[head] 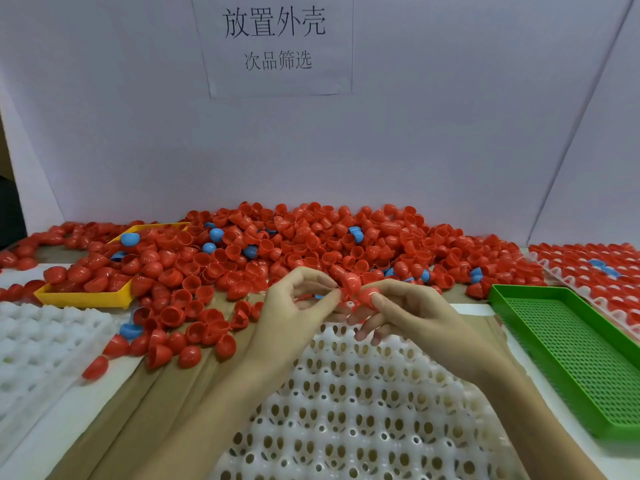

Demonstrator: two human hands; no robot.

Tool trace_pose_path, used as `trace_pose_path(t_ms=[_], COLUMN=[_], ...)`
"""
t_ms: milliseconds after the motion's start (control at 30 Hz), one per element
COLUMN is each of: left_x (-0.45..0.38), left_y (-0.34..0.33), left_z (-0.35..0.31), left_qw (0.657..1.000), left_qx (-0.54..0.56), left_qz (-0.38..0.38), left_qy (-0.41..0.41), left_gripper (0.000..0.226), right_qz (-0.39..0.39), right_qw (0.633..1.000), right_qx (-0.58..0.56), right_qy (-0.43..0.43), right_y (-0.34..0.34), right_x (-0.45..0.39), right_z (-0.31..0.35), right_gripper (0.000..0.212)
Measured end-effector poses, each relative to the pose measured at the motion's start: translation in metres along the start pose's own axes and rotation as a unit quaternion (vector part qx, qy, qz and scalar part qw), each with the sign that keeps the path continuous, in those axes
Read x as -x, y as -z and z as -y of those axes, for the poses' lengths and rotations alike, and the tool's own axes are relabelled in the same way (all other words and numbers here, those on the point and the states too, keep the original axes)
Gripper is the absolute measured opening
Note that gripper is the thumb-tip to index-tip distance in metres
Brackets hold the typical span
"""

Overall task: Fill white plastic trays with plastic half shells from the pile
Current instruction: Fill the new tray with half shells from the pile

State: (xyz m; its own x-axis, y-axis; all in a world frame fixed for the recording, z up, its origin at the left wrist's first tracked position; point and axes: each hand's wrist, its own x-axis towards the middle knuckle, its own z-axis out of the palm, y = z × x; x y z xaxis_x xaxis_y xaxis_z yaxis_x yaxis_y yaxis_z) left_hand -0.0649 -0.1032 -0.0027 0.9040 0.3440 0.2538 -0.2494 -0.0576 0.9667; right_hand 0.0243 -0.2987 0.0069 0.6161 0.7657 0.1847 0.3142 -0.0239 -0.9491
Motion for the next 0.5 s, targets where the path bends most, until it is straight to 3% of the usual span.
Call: trace_pose_path(t_ms=[100, 200, 367, 433, 500], left_x=[0.000, 0.003, 0.005, 0.005, 0.004], left_y=[0.003, -0.002, -0.008, -0.006, -0.003], left_z=[0.001, 0.002, 0.006, 0.009, 0.011], left_qw=[0.970, 0.975, 0.991, 0.990, 0.980], left_qx=[-0.208, -0.179, -0.094, -0.104, -0.162], left_qz=[0.039, 0.085, 0.042, 0.013, -0.023], left_qy=[-0.122, -0.098, -0.091, -0.092, -0.115], left_gripper=[0.014, 0.019, 0.009, 0.010, 0.015], right_qz=[0.016, 0.063, 0.096, 0.049, -0.061], right_qw=[0.998, 0.989, 0.987, 0.996, 0.997], right_qx=[-0.052, -0.118, -0.097, -0.030, 0.045], right_qy=[-0.038, -0.057, -0.081, -0.075, -0.029], right_y=[0.003, 0.004, 0.002, -0.002, -0.007], right_x=[0.001, 0.003, 0.004, 0.003, 0.002], right_z=[0.000, -0.003, 0.001, 0.001, 0.001], right_gripper=[0.036, 0.041, 0.038, 0.031, 0.029])
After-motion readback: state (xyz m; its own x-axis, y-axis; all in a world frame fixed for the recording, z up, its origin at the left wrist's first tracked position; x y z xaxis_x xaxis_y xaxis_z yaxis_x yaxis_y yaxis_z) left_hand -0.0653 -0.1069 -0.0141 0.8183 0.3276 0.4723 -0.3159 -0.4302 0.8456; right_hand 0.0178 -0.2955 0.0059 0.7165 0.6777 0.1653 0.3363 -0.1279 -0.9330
